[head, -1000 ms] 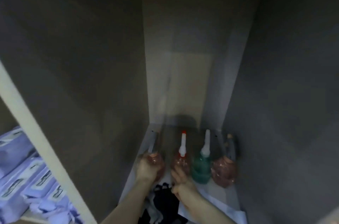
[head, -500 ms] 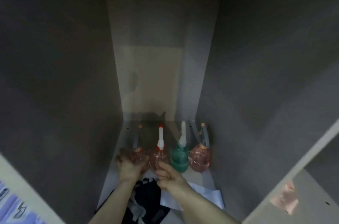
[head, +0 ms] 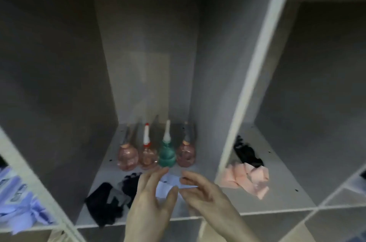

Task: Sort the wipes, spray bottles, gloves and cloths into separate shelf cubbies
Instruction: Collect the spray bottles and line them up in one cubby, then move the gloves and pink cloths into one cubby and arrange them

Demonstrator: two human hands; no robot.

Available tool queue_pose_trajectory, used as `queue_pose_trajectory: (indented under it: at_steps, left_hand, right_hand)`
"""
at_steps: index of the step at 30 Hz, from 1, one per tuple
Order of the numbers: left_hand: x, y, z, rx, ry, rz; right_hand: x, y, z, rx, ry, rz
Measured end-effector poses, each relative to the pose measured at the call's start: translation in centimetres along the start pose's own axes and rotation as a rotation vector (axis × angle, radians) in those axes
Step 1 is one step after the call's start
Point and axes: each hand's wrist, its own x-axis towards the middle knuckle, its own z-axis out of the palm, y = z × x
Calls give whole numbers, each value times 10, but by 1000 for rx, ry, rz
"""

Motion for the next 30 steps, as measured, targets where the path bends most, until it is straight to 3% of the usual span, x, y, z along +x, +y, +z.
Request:
queue_pose_trajectory:
  at_steps: [5, 11, 16, 23, 30]
  left_hand:
    - [-39, 60, 99, -99, -102, 135]
    - [-94, 122, 220, -237, -183, 109]
    - [-121, 147, 303, -337, -396, 5]
    - [-108, 180, 407, -310, -504, -14]
    - [-69, 199, 508, -271, -516, -14]
  right_hand:
    - [-79, 10, -110, -40, 146, -34]
    - [-163, 39, -241, -10, 272, 33]
    - [-205, 68, -320, -1, 349, 103]
    - [-207, 98, -433, 34, 494, 159]
    - [-153, 131, -530, -35, 607, 184]
